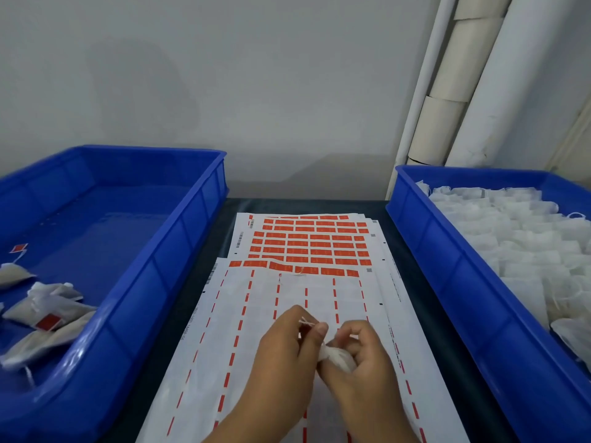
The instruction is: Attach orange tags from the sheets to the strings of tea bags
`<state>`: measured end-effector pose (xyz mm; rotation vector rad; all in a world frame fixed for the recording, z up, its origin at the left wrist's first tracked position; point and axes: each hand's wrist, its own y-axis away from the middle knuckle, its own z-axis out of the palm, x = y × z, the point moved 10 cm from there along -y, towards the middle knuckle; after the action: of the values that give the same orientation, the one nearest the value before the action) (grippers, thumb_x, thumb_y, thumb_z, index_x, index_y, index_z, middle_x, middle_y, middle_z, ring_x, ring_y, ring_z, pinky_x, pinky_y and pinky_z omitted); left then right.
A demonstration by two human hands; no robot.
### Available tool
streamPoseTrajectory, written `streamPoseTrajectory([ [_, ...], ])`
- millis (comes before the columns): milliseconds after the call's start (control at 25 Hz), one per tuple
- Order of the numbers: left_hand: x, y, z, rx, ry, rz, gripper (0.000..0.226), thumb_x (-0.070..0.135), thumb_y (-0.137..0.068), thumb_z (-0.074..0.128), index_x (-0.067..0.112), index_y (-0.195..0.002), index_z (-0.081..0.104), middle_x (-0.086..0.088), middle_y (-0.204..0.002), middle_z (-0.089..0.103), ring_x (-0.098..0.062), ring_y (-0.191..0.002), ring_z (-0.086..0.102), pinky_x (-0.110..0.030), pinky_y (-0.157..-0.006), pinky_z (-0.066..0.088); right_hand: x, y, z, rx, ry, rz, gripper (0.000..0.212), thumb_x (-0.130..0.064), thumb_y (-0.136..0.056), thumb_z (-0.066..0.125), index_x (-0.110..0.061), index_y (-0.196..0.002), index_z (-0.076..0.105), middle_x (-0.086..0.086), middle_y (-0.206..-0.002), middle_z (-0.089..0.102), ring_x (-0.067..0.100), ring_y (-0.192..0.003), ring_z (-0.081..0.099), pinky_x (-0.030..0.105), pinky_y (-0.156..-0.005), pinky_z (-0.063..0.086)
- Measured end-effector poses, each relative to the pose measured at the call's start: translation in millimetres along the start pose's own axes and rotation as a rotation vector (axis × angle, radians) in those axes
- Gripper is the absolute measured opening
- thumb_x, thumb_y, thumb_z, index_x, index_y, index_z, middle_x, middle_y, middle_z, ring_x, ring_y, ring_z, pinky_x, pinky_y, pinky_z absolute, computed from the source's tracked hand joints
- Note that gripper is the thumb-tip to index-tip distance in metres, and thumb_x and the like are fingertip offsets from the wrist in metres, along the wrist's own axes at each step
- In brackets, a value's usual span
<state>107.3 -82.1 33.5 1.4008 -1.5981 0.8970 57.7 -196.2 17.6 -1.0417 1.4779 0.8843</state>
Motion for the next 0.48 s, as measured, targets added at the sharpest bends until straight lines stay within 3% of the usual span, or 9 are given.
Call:
streamPoseTrajectory([
  [80,-10,-2,3,0.007,0.142,-0.093,0.018,0.032,-0.090,0.055,0.028,-0.073,0.056,0.011,-0.071,0.062,-0.009,-0.068,0.062,-0.014,-0.057,0.048,-24,4,-12,0.155,0.262,-0.286,0.032,-0.010,-0.070,0.081,-0.031,-0.086,0.062,-0.014,-0.070,0.069,0.001,-0.063,0.064,0.006,-0.052,0.047],
  [120,-14,-3,4,0.005,0.209,-0.134,0.019,0.031,-0.090,0.056,0.025,-0.072,0.058,0.009,-0.068,0.062,-0.010,-0.065,0.061,-0.015,-0.053,0.048,-40,10,-14,0.222,0.417,-0.476,0.025,-0.011,-0.069,0.081,-0.024,-0.087,0.069,-0.012,-0.077,0.071,0.001,-0.062,0.064,0.008,-0.057,0.051],
  [240,-18,-5,9,-0.010,0.285,-0.235,0.023,0.029,-0.089,0.058,0.020,-0.068,0.061,0.007,-0.060,0.061,-0.010,-0.056,0.057,-0.011,-0.045,0.042,-59,24,-10,0.304,0.686,-0.771,0.026,-0.022,-0.067,0.079,-0.005,-0.087,0.075,0.006,-0.082,0.074,0.014,-0.073,0.068,0.035,-0.068,0.056],
  [360,-15,-7,9,-0.035,0.279,-0.256,0.022,0.029,-0.090,0.058,0.018,-0.071,0.060,0.004,-0.067,0.061,-0.011,-0.057,0.055,-0.012,-0.045,0.042,-58,19,-4,0.270,0.824,-0.763,0.027,-0.025,-0.065,0.069,-0.009,-0.085,0.076,0.004,-0.083,0.074,0.019,-0.072,0.070,0.035,-0.069,0.055],
  [480,-10,-8,10,-0.162,0.481,-0.247,0.005,0.015,-0.086,0.064,0.019,-0.086,0.061,-0.003,-0.085,0.063,-0.019,-0.065,0.061,-0.023,-0.059,0.052,-50,3,-7,0.170,0.707,-0.537,0.015,-0.024,-0.075,0.069,-0.017,-0.088,0.074,-0.007,-0.086,0.071,0.011,-0.072,0.065,0.018,-0.071,0.049],
])
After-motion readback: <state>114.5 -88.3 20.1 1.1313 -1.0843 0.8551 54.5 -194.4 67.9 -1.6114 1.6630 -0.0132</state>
